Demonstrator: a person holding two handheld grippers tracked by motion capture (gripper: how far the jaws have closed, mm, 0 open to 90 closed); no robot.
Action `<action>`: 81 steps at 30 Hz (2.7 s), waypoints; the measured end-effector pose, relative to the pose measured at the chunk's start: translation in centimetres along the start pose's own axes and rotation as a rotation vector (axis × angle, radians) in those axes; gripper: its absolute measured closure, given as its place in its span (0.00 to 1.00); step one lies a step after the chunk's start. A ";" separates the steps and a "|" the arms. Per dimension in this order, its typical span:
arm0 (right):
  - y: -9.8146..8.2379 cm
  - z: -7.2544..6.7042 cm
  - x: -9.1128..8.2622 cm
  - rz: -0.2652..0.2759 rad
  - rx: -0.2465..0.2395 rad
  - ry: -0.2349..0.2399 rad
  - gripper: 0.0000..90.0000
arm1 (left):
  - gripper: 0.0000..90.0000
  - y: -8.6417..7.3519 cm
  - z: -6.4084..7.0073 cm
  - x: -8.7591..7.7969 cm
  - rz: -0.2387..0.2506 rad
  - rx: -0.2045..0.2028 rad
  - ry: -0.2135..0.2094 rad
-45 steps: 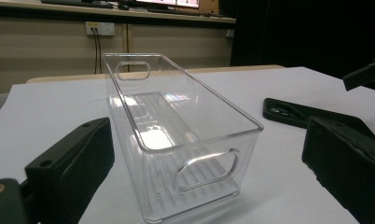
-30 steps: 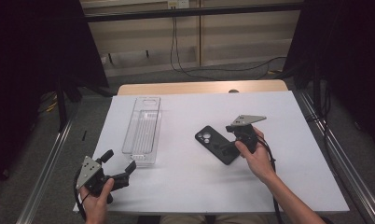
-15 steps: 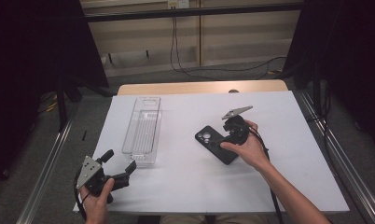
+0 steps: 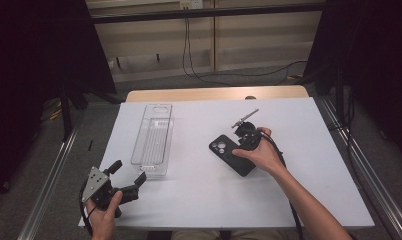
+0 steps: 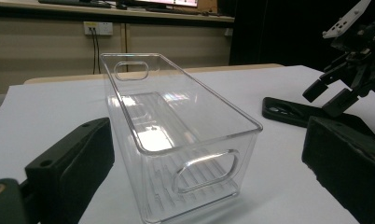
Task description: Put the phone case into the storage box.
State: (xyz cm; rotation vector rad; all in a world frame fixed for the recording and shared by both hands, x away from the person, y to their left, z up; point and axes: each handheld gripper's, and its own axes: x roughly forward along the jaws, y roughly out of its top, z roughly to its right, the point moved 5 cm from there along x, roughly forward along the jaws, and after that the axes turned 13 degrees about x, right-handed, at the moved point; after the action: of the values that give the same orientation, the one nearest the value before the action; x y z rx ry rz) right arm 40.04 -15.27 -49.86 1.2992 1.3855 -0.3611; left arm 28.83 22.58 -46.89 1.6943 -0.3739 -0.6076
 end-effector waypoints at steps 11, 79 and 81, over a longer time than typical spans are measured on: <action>-0.4 0.1 1.2 -0.085 -0.027 -0.053 0.09 | 0.03 0.0 0.0 0.0 -0.003 0.003 0.000; -0.2 -1.5 -0.6 0.011 -0.084 -0.111 0.17 | 0.03 -0.1 -0.2 -0.1 -0.002 0.001 0.002; -0.2 -1.5 -0.9 0.039 -0.086 -0.101 0.17 | 0.03 -0.1 -0.2 -0.1 -0.002 -0.002 0.002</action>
State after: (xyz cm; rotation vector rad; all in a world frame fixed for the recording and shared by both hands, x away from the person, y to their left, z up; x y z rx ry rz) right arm 38.90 -14.51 -48.69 1.2194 1.2758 -0.3322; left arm 28.86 22.82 -46.92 1.6937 -0.3701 -0.6068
